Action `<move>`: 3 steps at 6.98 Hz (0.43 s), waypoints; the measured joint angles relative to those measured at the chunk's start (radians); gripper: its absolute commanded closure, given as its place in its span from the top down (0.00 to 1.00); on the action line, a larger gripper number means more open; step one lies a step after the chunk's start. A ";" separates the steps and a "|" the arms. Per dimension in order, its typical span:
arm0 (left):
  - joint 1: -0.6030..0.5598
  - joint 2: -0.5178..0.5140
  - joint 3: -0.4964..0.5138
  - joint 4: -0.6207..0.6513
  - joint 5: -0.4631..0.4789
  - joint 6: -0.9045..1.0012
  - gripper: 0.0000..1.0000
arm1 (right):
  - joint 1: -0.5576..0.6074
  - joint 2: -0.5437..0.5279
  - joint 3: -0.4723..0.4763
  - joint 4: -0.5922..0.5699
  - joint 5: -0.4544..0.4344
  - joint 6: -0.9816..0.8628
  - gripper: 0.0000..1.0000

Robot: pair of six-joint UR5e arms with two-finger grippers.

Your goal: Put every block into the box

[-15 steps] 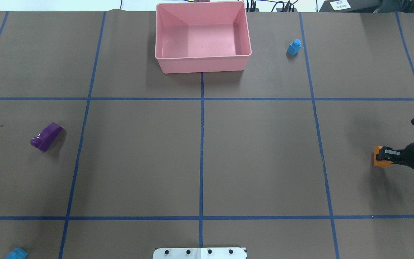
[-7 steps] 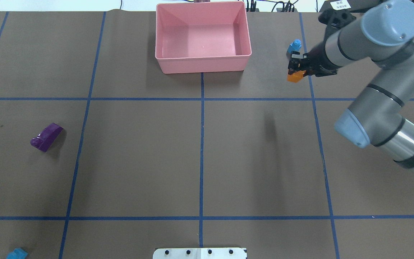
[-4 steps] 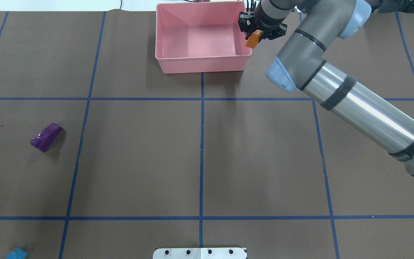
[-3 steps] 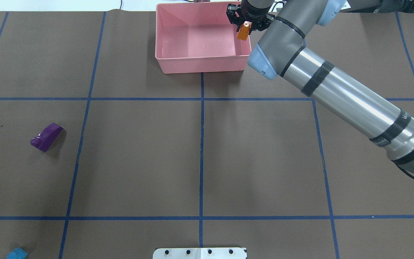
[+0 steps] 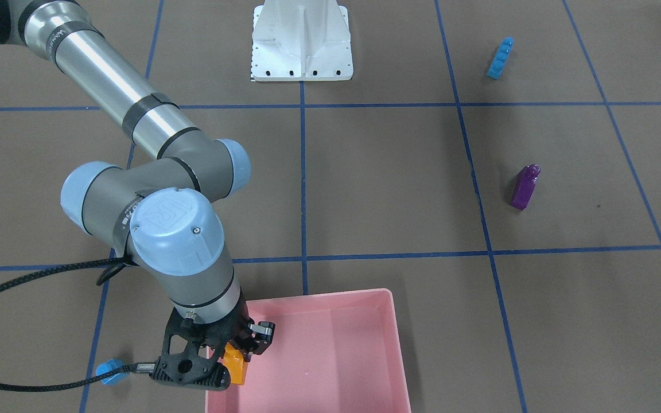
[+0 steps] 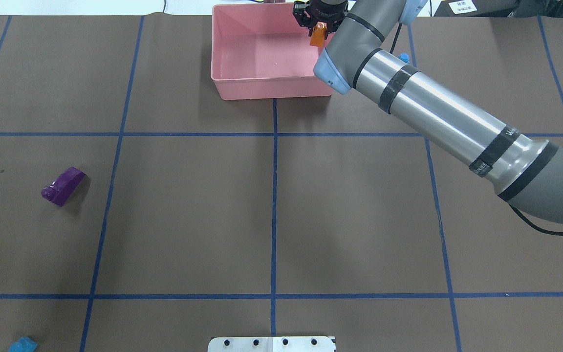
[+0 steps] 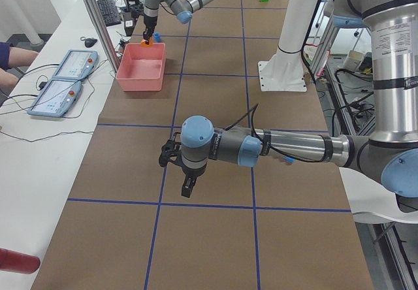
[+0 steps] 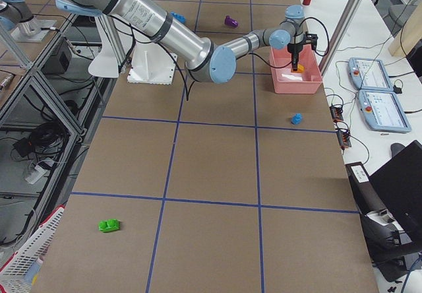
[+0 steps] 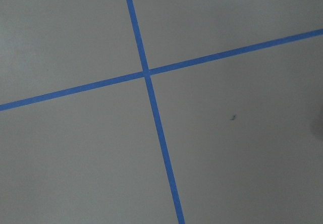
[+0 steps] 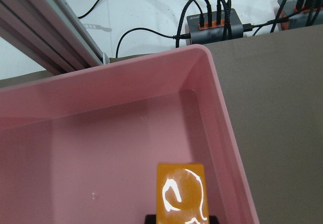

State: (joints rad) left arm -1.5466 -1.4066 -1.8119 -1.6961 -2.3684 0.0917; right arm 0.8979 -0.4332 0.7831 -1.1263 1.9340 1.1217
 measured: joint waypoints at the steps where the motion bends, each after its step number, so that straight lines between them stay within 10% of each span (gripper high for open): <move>1: -0.001 0.000 0.000 -0.003 -0.011 -0.001 1.00 | -0.002 0.008 -0.042 0.042 -0.001 -0.001 0.99; 3: 0.000 -0.001 -0.001 -0.010 -0.029 -0.001 1.00 | -0.008 0.011 -0.060 0.062 -0.009 -0.001 1.00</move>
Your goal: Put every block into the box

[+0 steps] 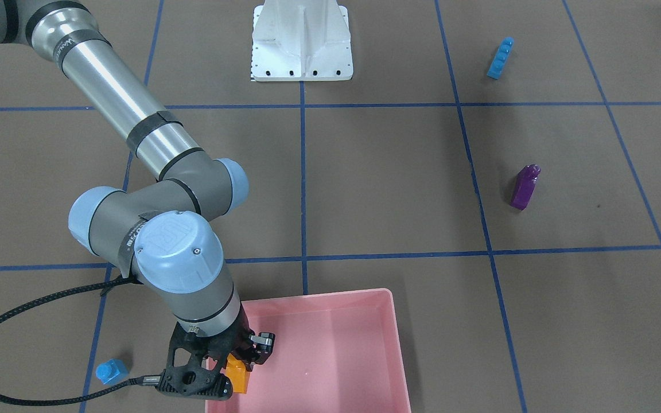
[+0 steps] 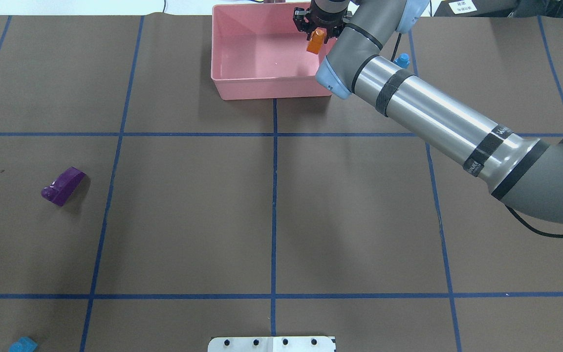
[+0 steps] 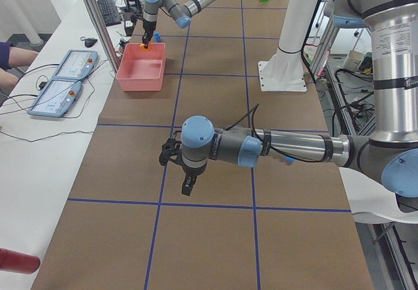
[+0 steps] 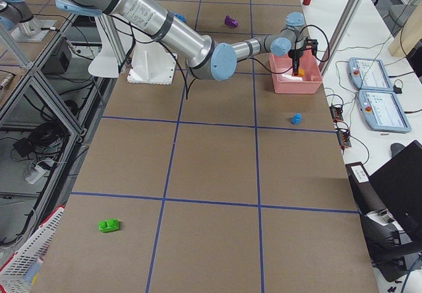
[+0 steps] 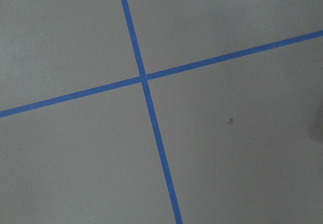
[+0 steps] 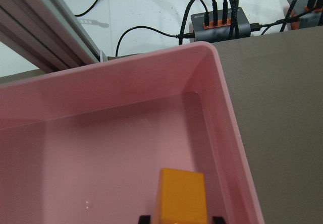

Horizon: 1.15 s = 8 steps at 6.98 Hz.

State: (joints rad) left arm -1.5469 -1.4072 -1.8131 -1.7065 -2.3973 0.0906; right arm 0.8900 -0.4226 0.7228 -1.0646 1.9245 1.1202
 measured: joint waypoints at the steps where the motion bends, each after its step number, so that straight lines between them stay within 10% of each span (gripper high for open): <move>1: 0.004 -0.004 0.000 -0.034 -0.003 -0.001 1.00 | 0.000 0.002 0.003 0.001 -0.001 0.001 1.00; 4: 0.055 -0.019 0.021 -0.231 -0.025 -0.138 1.00 | 0.010 -0.004 0.144 -0.164 0.025 -0.018 1.00; 8: 0.351 -0.107 0.039 -0.415 0.006 -0.474 1.00 | 0.050 -0.227 0.676 -0.562 0.117 -0.125 1.00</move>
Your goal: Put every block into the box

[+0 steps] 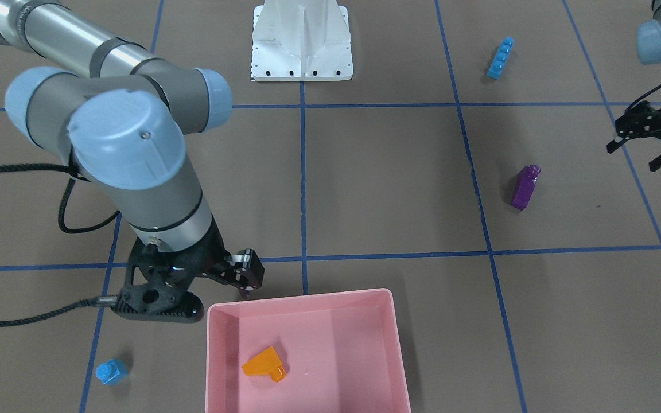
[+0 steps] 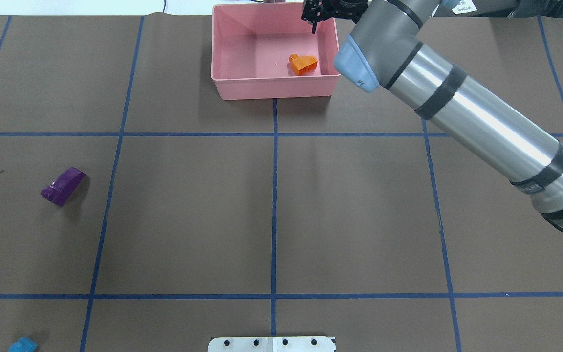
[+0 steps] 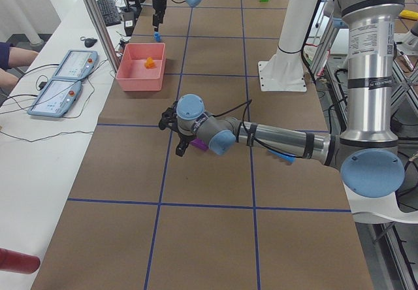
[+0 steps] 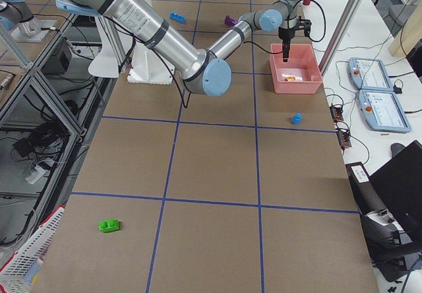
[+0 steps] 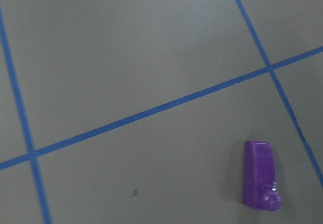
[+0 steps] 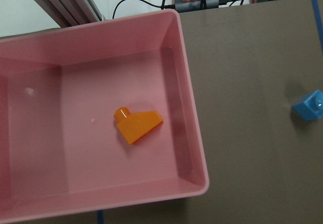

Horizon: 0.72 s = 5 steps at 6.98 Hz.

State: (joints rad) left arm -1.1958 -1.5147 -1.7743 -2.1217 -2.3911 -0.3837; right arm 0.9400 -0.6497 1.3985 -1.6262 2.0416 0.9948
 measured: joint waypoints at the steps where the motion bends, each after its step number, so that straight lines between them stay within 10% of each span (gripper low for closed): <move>1: 0.084 -0.012 -0.002 -0.025 0.075 -0.053 1.00 | 0.005 -0.118 0.173 -0.076 0.006 -0.046 1.00; 3: 0.231 -0.026 0.008 -0.036 0.230 -0.082 1.00 | 0.015 -0.395 0.482 -0.129 0.009 -0.126 1.00; 5: 0.305 -0.047 0.035 -0.034 0.265 -0.084 1.00 | 0.020 -0.519 0.589 -0.132 0.008 -0.166 1.00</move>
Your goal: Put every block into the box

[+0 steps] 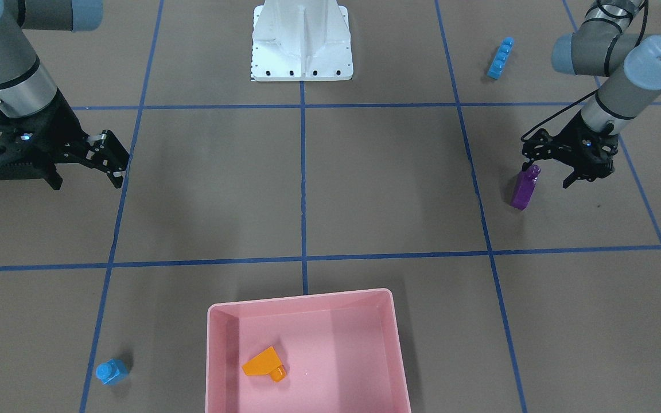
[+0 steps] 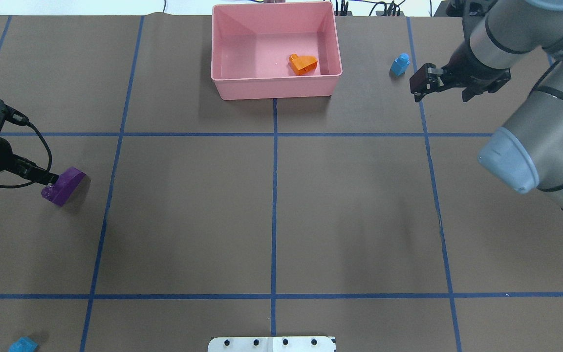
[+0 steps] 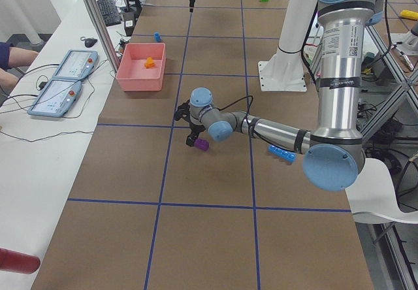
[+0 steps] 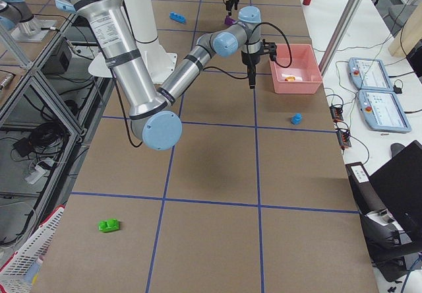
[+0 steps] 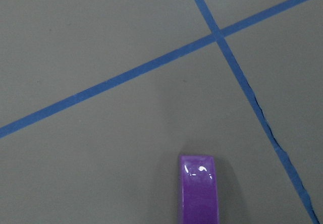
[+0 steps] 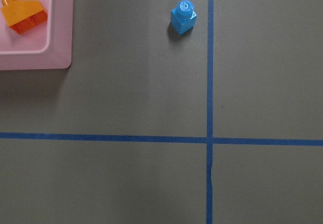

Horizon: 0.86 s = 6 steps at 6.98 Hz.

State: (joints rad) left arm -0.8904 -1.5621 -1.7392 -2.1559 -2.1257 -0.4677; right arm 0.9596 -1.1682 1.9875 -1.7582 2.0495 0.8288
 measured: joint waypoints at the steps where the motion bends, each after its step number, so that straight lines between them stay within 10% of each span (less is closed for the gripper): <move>1: 0.020 -0.011 0.020 0.000 0.003 0.002 0.99 | 0.000 -0.015 0.010 0.001 -0.002 -0.004 1.00; 3: 0.043 -0.021 0.050 0.001 0.005 0.009 0.53 | 0.001 -0.022 0.014 0.002 -0.003 -0.005 1.00; 4: 0.052 -0.021 0.054 0.001 0.006 0.010 0.05 | 0.001 -0.022 0.014 0.002 -0.004 -0.005 1.00; 6: 0.060 -0.019 0.055 0.001 0.006 0.010 0.00 | 0.000 -0.023 0.012 0.002 -0.007 -0.004 1.00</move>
State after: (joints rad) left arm -0.8308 -1.5808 -1.6838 -2.1553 -2.1196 -0.4575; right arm 0.9594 -1.1914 1.9995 -1.7564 2.0425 0.8248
